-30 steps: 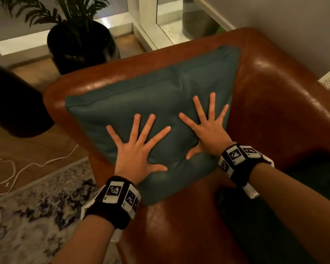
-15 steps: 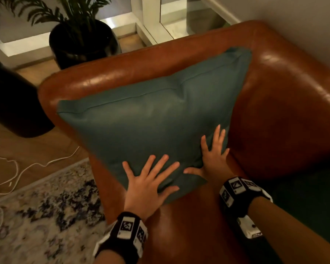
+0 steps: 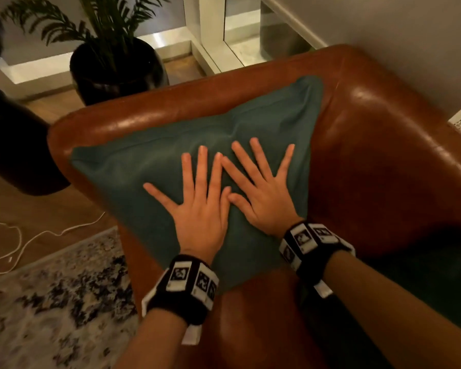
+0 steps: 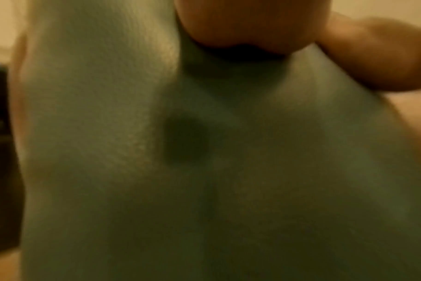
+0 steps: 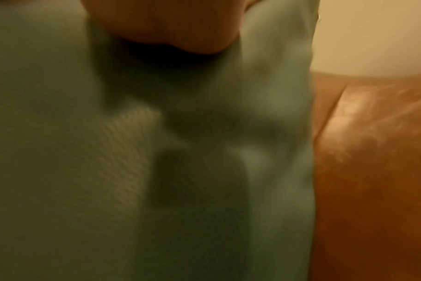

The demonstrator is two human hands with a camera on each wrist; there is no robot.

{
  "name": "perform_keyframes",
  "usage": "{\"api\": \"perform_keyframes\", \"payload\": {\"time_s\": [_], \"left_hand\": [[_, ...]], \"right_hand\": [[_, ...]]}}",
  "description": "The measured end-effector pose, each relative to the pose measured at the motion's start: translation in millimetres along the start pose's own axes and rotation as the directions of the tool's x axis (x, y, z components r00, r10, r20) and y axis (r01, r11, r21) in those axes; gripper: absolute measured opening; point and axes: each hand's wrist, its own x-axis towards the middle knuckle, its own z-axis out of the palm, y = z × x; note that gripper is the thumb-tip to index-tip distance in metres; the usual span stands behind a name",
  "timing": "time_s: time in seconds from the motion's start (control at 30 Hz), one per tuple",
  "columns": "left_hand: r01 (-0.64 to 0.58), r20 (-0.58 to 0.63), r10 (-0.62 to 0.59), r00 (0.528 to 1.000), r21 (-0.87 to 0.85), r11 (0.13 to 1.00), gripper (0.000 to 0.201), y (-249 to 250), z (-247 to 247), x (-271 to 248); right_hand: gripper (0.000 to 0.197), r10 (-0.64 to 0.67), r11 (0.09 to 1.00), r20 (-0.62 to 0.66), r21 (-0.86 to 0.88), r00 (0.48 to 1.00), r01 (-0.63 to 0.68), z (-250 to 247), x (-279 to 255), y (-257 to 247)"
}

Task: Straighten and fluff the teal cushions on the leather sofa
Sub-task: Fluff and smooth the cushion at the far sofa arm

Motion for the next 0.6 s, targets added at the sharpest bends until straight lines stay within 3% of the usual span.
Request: {"api": "perform_keyframes", "payload": {"time_s": [0.23,0.4,0.5,0.6], "left_hand": [[-0.002,0.116,-0.012,0.993,0.122,0.992,0.058,12.4,31.8,17.4],[0.021,0.141,-0.04,0.989,0.133,0.991,0.06,19.7,27.6,26.2],[0.004,0.124,-0.004,0.992,-0.002,1.0,0.055,12.6,-2.7,26.6],[0.033,0.031,-0.031,0.999,-0.06,0.998,0.051,-17.0,-34.6,33.3]], "right_hand": [[0.059,0.055,0.995,0.056,-0.09,0.997,-0.05,41.0,2.8,30.2],[0.057,0.037,0.991,0.084,-0.133,0.996,-0.026,31.1,9.7,35.1],[0.055,0.037,0.999,-0.026,-0.01,0.999,-0.037,3.7,14.7,29.5],[0.047,0.216,0.965,-0.185,0.187,0.959,-0.182,-32.8,43.0,47.9]]}}
